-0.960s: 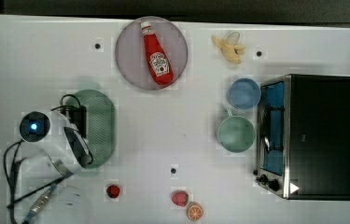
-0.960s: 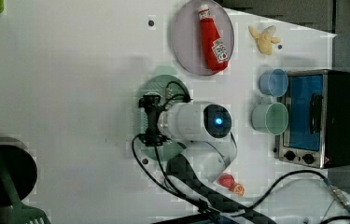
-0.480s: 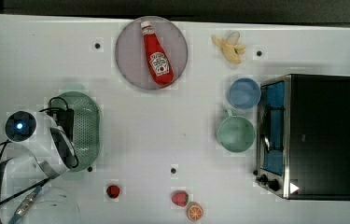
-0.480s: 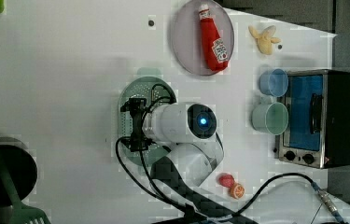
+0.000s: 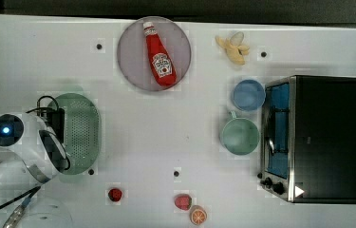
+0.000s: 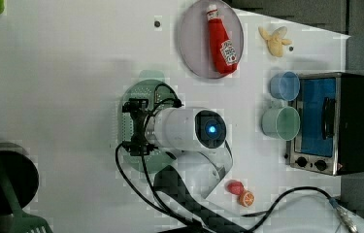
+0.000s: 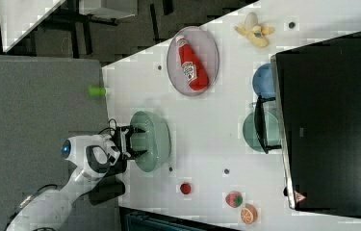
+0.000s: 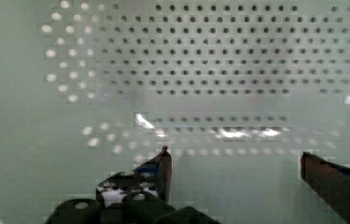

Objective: Drag strainer right to left.

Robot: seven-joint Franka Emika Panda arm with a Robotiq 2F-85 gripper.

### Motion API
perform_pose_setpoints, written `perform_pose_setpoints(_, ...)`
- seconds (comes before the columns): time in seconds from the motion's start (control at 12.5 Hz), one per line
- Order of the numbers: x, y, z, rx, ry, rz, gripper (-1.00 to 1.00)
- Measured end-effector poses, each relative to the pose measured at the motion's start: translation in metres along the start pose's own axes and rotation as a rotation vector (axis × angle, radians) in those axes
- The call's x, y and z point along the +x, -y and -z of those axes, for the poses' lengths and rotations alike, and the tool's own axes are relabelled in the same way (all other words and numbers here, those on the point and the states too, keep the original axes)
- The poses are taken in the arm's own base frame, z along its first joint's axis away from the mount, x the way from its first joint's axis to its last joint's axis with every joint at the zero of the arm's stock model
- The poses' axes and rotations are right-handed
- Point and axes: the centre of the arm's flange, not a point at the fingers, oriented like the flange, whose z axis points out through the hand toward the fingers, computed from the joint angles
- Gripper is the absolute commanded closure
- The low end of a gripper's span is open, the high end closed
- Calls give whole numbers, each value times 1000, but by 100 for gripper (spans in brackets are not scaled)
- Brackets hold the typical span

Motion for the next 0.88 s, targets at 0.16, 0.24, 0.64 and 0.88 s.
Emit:
perform_pose_setpoints(0.16,0,-6,16,-74,-46,2,-100)
perform_pose_setpoints(0.24,3,-8,34,-98,-75,19,-100)
perform_pose_setpoints(0.64,42,-20,210,-165,-118,223,-100)
perform_pose_setpoints(0.88,115,-15,380,-8,-30,316,-100)
